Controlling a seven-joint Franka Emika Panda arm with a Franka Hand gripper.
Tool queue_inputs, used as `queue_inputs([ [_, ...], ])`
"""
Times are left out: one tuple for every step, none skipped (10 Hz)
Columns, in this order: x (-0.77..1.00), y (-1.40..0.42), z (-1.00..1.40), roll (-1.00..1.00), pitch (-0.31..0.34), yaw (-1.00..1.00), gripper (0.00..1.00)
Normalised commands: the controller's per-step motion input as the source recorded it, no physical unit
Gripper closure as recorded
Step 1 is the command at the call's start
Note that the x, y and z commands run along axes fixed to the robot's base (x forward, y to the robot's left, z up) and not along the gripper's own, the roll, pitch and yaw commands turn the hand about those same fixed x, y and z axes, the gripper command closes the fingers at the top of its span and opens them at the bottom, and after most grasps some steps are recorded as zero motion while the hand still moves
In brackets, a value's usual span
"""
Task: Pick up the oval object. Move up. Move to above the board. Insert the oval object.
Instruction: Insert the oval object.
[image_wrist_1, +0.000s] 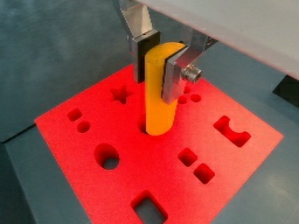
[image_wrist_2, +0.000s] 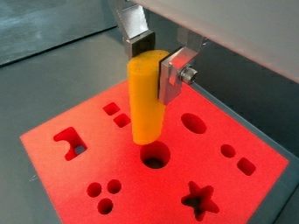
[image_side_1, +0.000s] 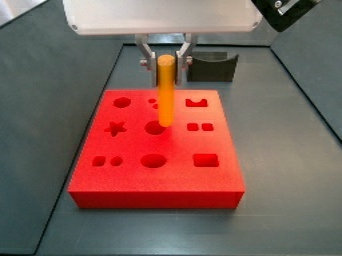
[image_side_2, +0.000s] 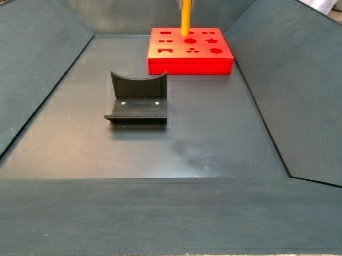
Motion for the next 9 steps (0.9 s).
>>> queue_inputs([
  [-0.03,0.00,0.00,0.00,0.000,0.06,1.00],
  [-0.02,0.00,-0.04,0.00,-0.004,0.05,1.00],
  [0.00,0.00,-0.03,0.00,-0.001,0.07,1.00],
  [0.00,0.03,-0.13,0.01,0.000,0.15,1.00],
  [0.00,0.00,-0.12,0.00,-0.003,0.11,1.00],
  [0.00,0.00,-0.10,0.00,-0.009,0.06,1.00],
  [0.00,0.00,-0.13,0.00,-0.013,0.07,1.00],
  [-0.03,0.00,-0.15,0.00,-0.014,0.06,1.00],
  [-0.01,0.00,-0.16,0.01,-0.007,0.08,1.00],
])
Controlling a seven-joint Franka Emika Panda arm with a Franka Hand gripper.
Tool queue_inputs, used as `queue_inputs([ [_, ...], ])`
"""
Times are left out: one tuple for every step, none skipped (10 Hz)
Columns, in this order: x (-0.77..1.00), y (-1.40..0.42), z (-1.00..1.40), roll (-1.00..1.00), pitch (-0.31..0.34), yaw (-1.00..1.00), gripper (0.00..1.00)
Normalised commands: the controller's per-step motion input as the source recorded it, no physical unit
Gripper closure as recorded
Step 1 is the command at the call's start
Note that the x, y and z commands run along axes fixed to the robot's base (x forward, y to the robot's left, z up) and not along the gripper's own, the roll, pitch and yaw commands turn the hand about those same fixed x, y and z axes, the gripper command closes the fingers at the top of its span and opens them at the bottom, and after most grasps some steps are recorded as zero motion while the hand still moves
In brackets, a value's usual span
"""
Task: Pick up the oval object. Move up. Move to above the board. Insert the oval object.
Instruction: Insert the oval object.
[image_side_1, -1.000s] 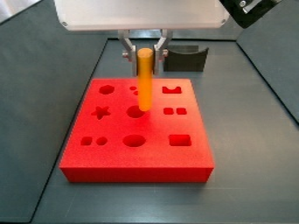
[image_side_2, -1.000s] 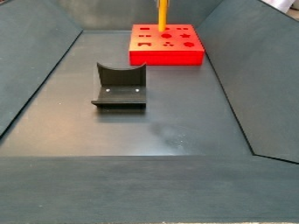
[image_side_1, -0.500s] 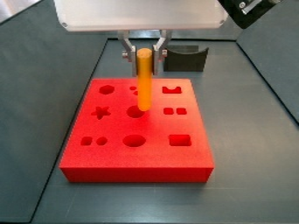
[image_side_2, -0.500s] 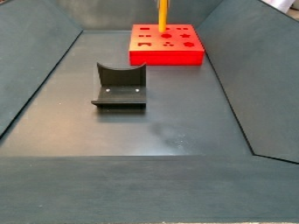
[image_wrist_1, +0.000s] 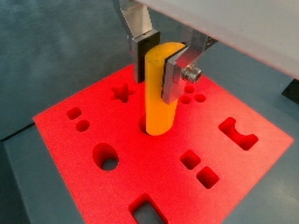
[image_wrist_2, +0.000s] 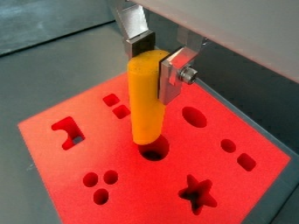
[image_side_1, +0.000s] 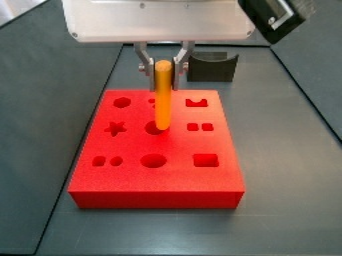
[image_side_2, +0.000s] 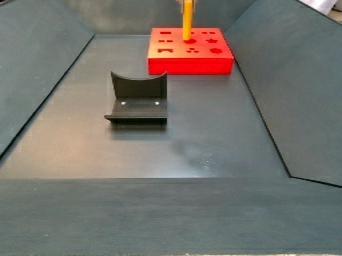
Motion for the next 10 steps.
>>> queue_inputs([
  [-0.02,0.00,-0.17,0.01,-0.016,0.08,1.00],
  [0.00,0.00,-0.16,0.01,-0.014,0.07,1.00],
  [-0.01,0.00,-0.17,0.02,-0.017,0.06,1.00],
  [-0.02,0.00,-0.16,0.01,-0.020,0.06,1.00],
  [-0.02,0.00,-0.17,0.01,-0.019,0.06,1.00],
  [-0.02,0.00,-0.17,0.02,-0.003,0.07,1.00],
  [-0.10,0.00,-0.15,0.04,0.000,0.05,1.00],
  [-0.38,0.00,-0.08,0.05,-0.004,0.00,1.00],
  [-0.33,0.00,-0.07,0.03,-0.017,0.00,1.00],
  [-0.15,0.00,-0.05,0.00,-0.040,0.00,1.00],
])
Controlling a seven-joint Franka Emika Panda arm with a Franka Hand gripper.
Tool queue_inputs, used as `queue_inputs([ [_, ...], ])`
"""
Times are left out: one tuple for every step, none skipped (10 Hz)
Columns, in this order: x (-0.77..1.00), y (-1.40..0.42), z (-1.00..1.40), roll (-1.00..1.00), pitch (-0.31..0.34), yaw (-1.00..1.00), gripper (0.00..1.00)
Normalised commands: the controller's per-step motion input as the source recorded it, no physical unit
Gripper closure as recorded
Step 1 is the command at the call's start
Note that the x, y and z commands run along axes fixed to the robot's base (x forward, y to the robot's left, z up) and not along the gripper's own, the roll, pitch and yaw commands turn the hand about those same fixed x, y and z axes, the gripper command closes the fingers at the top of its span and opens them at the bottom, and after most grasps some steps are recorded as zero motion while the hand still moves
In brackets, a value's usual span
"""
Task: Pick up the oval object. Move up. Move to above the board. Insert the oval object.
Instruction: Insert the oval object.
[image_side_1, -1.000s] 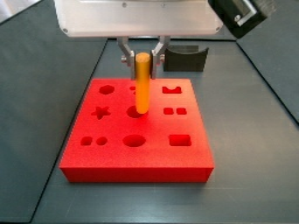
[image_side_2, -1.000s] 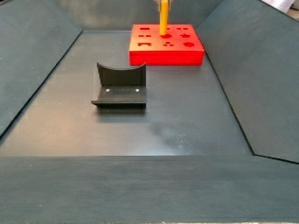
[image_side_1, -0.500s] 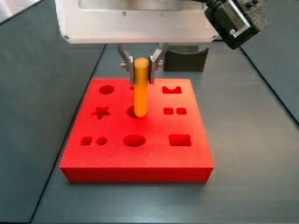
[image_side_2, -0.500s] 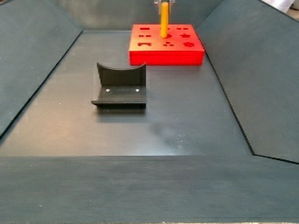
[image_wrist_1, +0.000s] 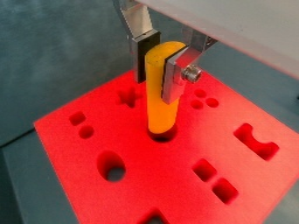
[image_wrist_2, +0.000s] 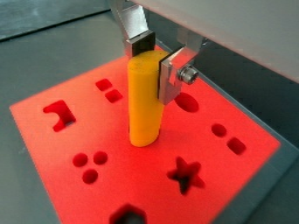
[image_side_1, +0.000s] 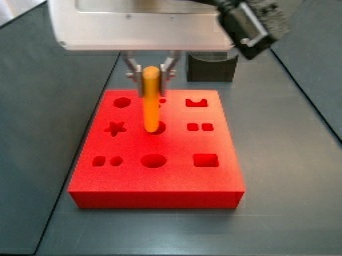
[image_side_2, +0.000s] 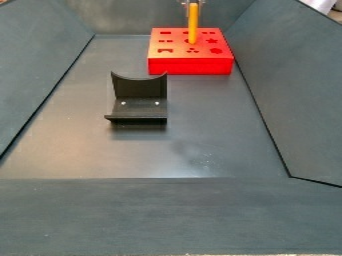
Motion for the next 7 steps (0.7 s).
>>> queue_inputs([
  [-0.07,0.00,-0.10,0.00,-0.071,0.01,1.00],
  [0.00,-0.08,-0.18,-0.02,-0.089,0.02,1.00],
  [0.01,-0.11,-0.15,-0.02,-0.069,0.00,1.00],
  [0.01,-0.09,-0.11,0.00,-0.050,0.00,1.00],
  [0.01,-0.08,-0.07,0.00,-0.027,0.00,1.00],
  [0.01,-0.05,-0.08,0.00,-0.019,0.01,1.00],
  [0.00,-0.02,-0.09,0.00,-0.011,0.02,1.00],
])
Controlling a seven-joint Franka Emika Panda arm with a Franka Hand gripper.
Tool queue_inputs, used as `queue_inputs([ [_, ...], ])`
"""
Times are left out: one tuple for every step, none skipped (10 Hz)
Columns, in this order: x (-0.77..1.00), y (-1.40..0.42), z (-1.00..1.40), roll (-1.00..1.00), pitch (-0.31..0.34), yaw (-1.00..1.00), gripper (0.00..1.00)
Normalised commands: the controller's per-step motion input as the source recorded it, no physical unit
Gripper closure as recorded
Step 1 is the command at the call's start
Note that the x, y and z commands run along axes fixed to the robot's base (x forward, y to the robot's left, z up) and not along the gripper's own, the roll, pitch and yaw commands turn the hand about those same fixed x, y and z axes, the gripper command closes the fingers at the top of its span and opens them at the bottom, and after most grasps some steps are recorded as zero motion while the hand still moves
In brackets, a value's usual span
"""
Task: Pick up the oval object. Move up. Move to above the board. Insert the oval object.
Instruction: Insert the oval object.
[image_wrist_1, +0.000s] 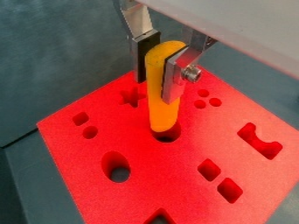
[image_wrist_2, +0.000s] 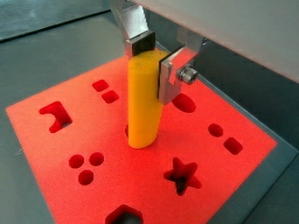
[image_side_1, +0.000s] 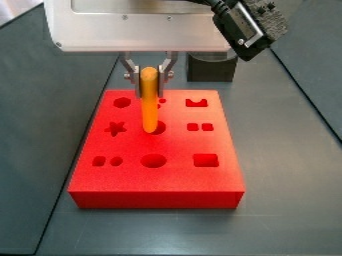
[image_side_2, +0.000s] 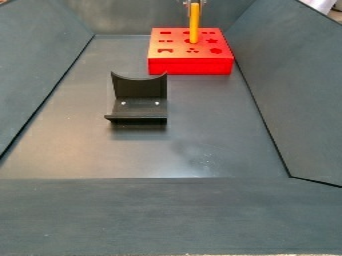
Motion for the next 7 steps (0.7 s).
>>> queue_inputs([
  [0.03,-0.02,-0.10,0.00,-0.009,0.02,1.00],
  [0.13,-0.03,-0.05,0.00,0.000,0.00,1.00],
  [0.15,0.00,0.00,-0.03,0.000,0.00,1.00],
  [0.15,0.02,0.00,-0.08,0.000,0.00,1.00],
  [0.11,0.05,0.00,-0.10,-0.006,0.00,1.00],
  [0.11,0.00,0.00,-0.05,0.000,0.00,1.00],
  [0.07,0.00,0.00,-0.03,0.000,0.00,1.00],
])
